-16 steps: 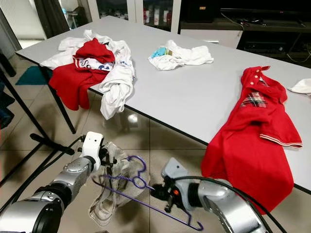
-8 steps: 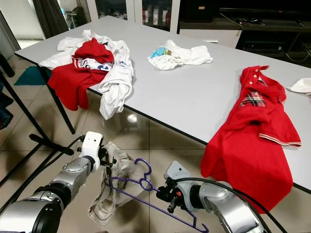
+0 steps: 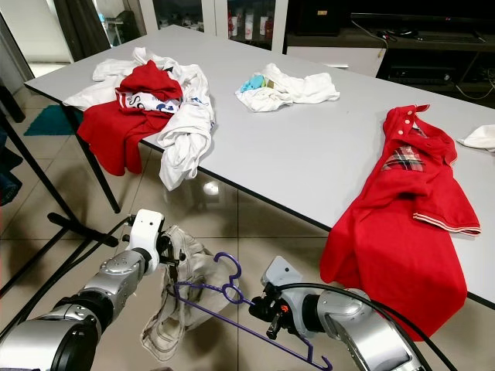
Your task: Hang hanger
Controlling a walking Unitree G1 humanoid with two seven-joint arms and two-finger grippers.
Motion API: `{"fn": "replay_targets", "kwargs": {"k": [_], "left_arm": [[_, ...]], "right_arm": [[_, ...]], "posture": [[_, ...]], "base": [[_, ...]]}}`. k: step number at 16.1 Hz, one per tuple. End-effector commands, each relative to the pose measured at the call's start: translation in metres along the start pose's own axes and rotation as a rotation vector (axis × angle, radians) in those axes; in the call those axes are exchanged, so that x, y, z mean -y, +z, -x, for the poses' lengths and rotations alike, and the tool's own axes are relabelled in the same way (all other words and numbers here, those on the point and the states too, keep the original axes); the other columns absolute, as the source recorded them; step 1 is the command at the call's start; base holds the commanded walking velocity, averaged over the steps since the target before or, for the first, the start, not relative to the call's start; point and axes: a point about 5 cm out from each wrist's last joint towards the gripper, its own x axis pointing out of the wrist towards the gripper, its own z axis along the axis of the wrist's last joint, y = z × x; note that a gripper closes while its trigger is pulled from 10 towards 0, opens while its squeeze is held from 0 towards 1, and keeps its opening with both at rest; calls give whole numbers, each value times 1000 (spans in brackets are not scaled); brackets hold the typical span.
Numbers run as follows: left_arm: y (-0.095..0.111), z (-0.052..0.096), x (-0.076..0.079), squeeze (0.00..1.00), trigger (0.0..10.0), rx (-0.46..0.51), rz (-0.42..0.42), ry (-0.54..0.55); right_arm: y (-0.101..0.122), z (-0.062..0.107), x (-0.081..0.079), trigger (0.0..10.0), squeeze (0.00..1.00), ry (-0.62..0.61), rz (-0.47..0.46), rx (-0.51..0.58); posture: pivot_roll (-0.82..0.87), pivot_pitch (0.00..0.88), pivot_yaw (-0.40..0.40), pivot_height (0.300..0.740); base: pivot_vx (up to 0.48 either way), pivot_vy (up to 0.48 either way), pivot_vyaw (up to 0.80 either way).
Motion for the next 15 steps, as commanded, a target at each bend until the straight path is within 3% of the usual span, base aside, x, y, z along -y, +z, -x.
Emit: {"fn": "replay_targets", "kwargs": {"k": [1, 3, 5, 8, 15], "left_arm": [[20, -3, -2, 0, 10000, 71, -19, 2], [20, -3, -2, 0, 10000, 71, -19, 2], [26, -6, 11, 0, 10000, 98, -25, -41], [29, -5, 11, 0, 10000, 123, -49, -81], [45, 2, 7, 0, 10000, 265, -14, -134]], "right_arm": [[5, 1, 3, 10000, 0, -13, 16, 16], [5, 1, 3, 10000, 0, -13, 16, 16], [17, -14, 28, 10000, 0, -200, 1, 36], [26, -4, 46, 10000, 0, -388, 40, 150], [19, 8, 47, 10000, 0, -508, 15, 245]], "posture": [[-128, 0, 46, 740], [-128, 0, 46, 740], [-125, 0, 40, 740], [-127, 0, 42, 740], [-103, 0, 26, 740]], "base": [[0, 0, 0], [0, 0, 0], [0, 0, 0], [0, 0, 0], [0, 0, 0]]}}
